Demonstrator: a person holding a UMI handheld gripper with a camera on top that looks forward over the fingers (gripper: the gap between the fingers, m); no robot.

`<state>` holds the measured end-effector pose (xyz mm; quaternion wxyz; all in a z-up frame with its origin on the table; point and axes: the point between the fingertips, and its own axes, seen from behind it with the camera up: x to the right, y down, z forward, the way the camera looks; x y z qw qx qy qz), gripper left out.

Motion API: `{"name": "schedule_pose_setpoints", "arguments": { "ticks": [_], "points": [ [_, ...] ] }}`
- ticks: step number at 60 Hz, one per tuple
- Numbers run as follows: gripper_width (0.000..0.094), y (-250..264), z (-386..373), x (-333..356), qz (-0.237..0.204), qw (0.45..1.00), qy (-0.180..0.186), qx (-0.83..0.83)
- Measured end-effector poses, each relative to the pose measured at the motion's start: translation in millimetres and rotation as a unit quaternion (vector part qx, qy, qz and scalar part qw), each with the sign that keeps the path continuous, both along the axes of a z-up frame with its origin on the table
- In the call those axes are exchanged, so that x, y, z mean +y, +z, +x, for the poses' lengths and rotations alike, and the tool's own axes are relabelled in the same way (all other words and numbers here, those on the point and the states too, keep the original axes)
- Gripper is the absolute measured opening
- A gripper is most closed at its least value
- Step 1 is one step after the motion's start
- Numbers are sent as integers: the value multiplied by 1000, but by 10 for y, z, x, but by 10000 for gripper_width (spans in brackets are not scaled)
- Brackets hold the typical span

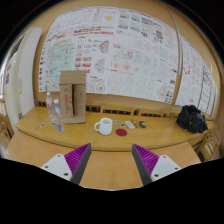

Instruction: Pour water

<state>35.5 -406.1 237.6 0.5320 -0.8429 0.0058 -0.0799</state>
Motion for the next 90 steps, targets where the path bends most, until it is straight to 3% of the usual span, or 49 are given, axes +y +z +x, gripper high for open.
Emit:
{"name": "schedule_pose_setpoints", "arguments": {
  "ticks": [15, 30, 38, 46, 63, 72, 75, 80, 84, 85, 86, 90],
  "points": [
    [846, -519, -313, 120, -27, 1000, -6, -10],
    [843, -1178, -1609, 734, -50, 998, 30, 31],
    [842, -1339, -2409, 1402, -33, 996, 62, 54],
    [840, -1408, -2943, 2181, -8, 995, 71, 68],
    [801, -1496, -3188, 3525, 46, 996, 48, 53],
    [664, -1540, -3201, 3818, 59, 996, 52, 37],
    [536, -1535, -3212, 3861, 64, 996, 56, 37],
    [500, -1538, -3251, 3865, 65, 994, 73, 38],
    [404, -1519, -3275, 3874, 71, 993, 82, 36],
    [422, -1506, -3268, 3877, 75, 993, 83, 36],
    [366, -1511, -3263, 3888, 77, 993, 85, 35],
    [345, -1446, -3287, 3857, 83, 991, 96, 39]
  ]
}}
